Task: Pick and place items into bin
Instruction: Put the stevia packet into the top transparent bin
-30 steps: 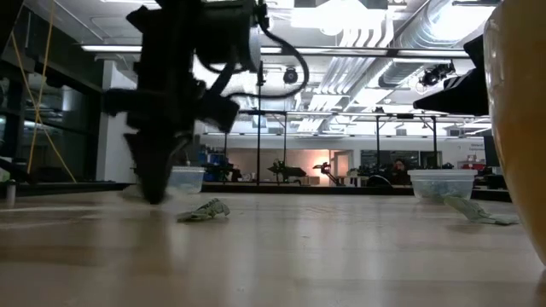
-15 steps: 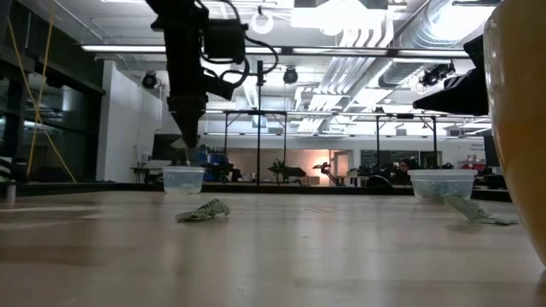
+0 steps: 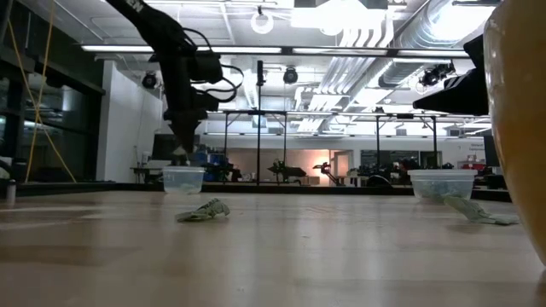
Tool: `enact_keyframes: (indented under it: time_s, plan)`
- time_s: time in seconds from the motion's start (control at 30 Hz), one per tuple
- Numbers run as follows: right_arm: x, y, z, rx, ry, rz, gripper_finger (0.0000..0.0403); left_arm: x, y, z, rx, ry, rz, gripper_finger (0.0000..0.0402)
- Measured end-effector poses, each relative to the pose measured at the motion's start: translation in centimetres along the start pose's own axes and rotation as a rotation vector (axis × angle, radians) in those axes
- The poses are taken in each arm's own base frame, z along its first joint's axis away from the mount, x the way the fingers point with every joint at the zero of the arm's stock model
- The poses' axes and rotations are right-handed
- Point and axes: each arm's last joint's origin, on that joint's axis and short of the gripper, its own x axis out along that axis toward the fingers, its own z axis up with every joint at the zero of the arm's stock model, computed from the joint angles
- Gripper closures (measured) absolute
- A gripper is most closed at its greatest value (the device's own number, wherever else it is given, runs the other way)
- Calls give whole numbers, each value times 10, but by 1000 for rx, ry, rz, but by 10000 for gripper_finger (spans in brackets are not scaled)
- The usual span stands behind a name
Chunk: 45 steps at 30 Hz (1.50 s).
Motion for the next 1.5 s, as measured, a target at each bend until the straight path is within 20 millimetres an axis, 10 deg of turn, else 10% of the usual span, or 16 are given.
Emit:
enact_keyframes:
  time_s: [0.47, 0.6, 1.03, 1.5]
  plan:
    - [0, 0, 0, 0, 1, 1, 386, 1, 6, 2, -123, -82, -247, 178]
    - [0, 0, 0, 0, 1, 0, 386, -8, -34, 11, 6, -140, -507, 163]
    - [0, 0, 0, 4, 1, 1, 386, -59, -205, -8, 222, -106, -596, 160]
    - [0, 0, 0, 0, 1, 12, 383, -61, -318, -55, 116, -80, -596, 103]
